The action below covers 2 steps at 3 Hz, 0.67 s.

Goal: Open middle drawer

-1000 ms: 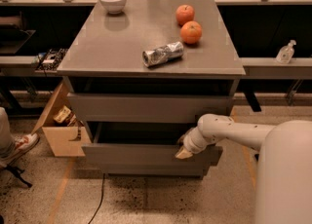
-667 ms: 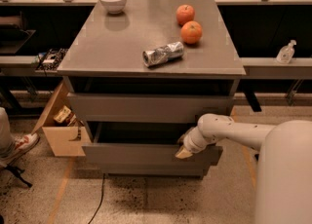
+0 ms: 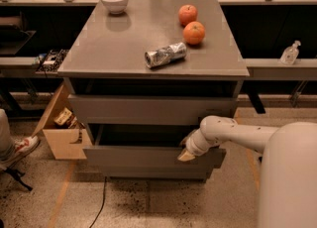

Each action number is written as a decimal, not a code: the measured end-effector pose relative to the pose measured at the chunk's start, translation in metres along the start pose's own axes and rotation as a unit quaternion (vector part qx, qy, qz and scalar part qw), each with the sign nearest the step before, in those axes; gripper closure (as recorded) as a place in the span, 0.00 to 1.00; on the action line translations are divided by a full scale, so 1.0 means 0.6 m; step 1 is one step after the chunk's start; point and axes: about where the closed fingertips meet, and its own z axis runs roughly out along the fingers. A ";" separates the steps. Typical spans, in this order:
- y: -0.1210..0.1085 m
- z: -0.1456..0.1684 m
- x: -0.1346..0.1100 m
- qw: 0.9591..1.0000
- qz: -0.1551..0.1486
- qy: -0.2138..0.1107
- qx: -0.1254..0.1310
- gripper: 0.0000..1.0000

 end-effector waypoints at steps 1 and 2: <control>0.000 0.000 0.000 1.000 0.000 0.000 0.000 0.37; 0.016 -0.001 0.023 1.000 0.009 0.002 -0.011 0.13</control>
Offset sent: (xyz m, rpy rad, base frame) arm -0.0216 -0.0270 -0.0110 0.0018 0.0564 -0.0217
